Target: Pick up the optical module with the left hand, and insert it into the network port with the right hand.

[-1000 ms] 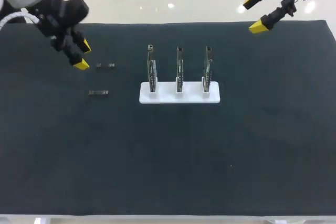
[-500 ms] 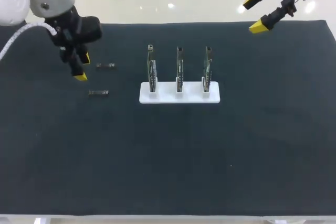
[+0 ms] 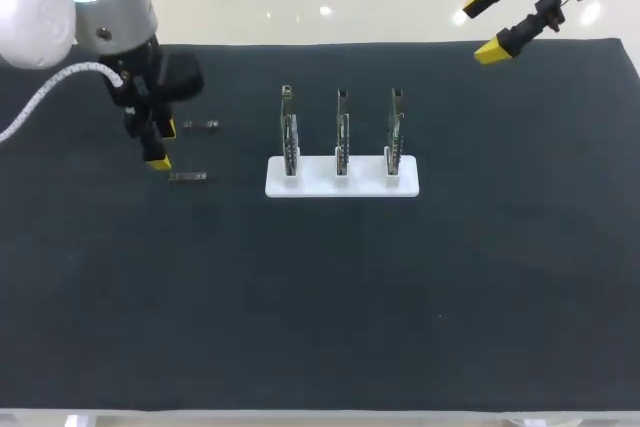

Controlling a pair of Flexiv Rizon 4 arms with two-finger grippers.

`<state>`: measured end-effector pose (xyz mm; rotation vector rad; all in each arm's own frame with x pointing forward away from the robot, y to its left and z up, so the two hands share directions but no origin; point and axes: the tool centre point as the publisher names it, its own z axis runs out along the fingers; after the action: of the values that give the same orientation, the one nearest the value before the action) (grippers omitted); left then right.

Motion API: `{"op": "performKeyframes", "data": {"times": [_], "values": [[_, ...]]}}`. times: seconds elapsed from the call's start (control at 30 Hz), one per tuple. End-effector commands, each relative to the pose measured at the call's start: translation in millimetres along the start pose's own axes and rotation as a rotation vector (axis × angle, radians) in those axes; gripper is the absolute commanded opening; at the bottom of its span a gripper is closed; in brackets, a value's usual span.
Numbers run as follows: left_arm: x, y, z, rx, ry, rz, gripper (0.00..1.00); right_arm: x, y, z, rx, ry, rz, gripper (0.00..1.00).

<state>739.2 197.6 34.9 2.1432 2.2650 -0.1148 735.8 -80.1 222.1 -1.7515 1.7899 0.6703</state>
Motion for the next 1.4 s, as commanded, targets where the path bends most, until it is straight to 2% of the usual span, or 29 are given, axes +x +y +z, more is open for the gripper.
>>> {"op": "performKeyframes", "data": {"times": [0.03, 0.5, 0.97, 1.4], "values": [[-1.7, 4.6, 5.5, 0.009, 0.006, 0.007, 1.00, 0.3, 0.6, 0.3, 0.002, -0.001, -0.001, 1.00], [4.2, 0.6, 29.0, -0.006, 0.016, 0.015, 1.00, 0.3, 0.6, 0.3, 0.002, -0.001, -0.001, 1.00], [-2.6, -5.5, 35.4, -0.033, -0.002, 0.023, 1.00, 0.3, 0.6, 0.3, 0.002, -0.001, -0.001, 1.00], [2.7, -4.4, 41.6, -0.046, 0.004, 0.010, 1.00, 0.3, 0.6, 0.3, 0.002, -0.001, -0.001, 1.00]]}}
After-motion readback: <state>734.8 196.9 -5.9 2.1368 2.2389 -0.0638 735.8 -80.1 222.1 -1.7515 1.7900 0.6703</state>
